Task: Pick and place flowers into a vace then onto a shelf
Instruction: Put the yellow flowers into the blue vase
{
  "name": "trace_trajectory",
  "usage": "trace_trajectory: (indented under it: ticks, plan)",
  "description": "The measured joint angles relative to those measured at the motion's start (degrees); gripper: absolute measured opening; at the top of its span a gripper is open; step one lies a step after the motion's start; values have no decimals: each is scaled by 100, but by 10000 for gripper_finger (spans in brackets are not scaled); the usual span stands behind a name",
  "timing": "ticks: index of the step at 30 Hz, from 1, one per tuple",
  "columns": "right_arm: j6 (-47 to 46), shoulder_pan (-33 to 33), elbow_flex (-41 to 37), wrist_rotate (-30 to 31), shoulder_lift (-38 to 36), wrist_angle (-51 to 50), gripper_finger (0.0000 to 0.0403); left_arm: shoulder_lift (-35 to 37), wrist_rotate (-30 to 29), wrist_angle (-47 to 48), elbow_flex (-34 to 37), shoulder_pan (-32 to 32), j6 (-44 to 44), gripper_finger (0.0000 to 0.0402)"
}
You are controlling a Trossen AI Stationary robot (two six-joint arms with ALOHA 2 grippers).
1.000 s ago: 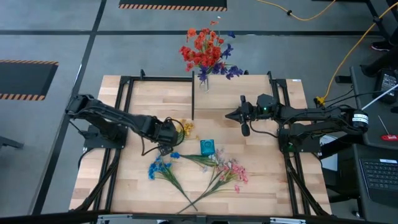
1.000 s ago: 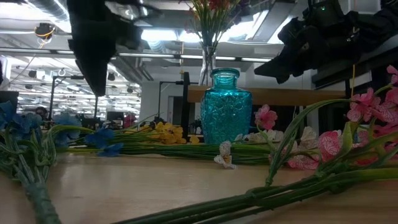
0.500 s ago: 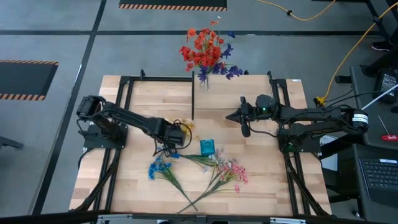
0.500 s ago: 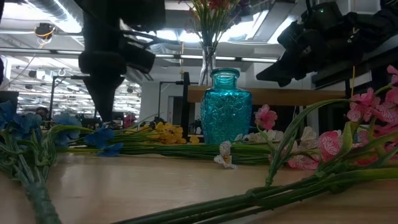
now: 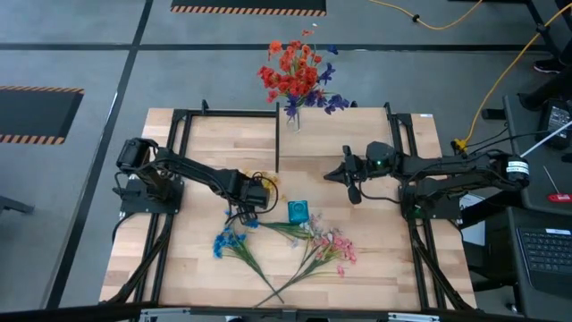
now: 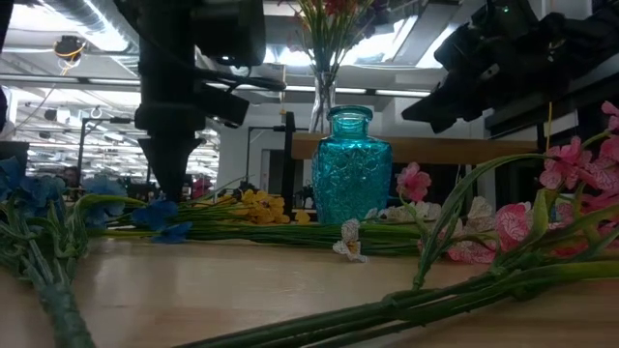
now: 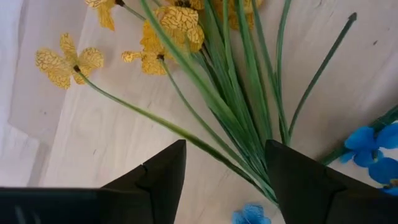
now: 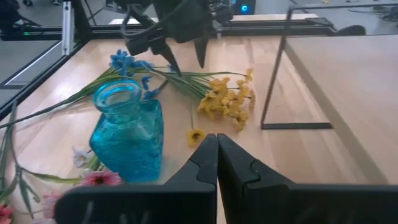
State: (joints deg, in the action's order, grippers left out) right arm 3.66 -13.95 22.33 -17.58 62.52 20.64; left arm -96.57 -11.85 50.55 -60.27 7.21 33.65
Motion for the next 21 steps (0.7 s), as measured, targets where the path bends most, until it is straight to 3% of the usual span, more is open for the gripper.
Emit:
trace_trajectory:
  ticks: [13, 21]
  plan:
    - [96, 35, 0, 2, 0, 0, 3, 3, 301, -51, 46, 62, 553, 210]
    - [114, 35, 0, 2, 0, -95, 3, 11, 748, -1160, 850, 71, 802, 210]
